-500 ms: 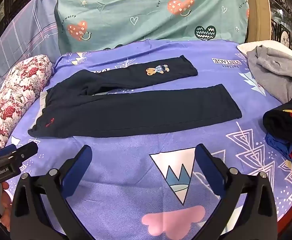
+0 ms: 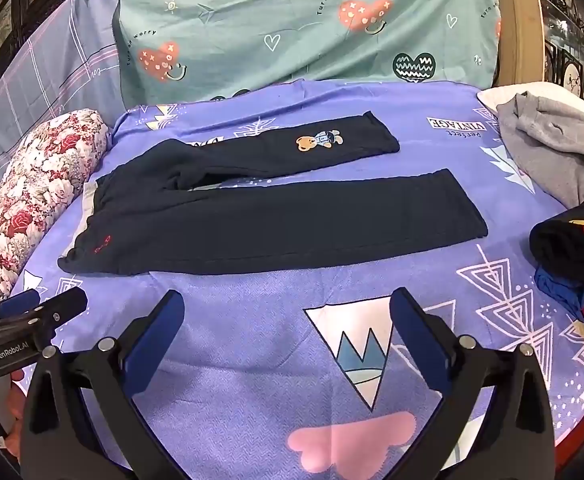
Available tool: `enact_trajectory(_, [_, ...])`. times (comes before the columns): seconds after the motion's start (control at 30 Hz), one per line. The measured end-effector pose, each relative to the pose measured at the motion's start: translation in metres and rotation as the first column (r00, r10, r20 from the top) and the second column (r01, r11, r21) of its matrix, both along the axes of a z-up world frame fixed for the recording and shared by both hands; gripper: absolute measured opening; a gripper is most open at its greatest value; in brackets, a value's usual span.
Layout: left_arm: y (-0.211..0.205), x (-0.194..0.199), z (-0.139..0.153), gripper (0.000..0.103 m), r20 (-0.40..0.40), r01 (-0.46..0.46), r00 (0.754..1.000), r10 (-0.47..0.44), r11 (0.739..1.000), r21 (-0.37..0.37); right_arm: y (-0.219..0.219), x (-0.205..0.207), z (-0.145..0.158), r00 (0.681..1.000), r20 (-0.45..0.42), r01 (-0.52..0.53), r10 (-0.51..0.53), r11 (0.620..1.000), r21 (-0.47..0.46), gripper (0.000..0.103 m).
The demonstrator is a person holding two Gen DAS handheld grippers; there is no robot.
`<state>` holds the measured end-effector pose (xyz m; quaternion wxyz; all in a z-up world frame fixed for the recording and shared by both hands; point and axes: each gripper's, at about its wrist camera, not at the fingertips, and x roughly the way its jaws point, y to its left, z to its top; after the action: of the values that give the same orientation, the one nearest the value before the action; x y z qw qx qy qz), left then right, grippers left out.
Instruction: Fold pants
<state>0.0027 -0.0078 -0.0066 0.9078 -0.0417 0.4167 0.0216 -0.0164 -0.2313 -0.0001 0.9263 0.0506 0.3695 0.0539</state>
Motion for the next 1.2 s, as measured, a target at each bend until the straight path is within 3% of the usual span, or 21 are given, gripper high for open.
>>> enact_trajectory(1.2, [-0.001,0.002,-0.007,0.101,-0.024,0.000,1.000,0.000,1.000,-0.004,0.009,0.005,-0.008,1.000,-0.015,-0.010,0.010,1.000,-0.002,0.102])
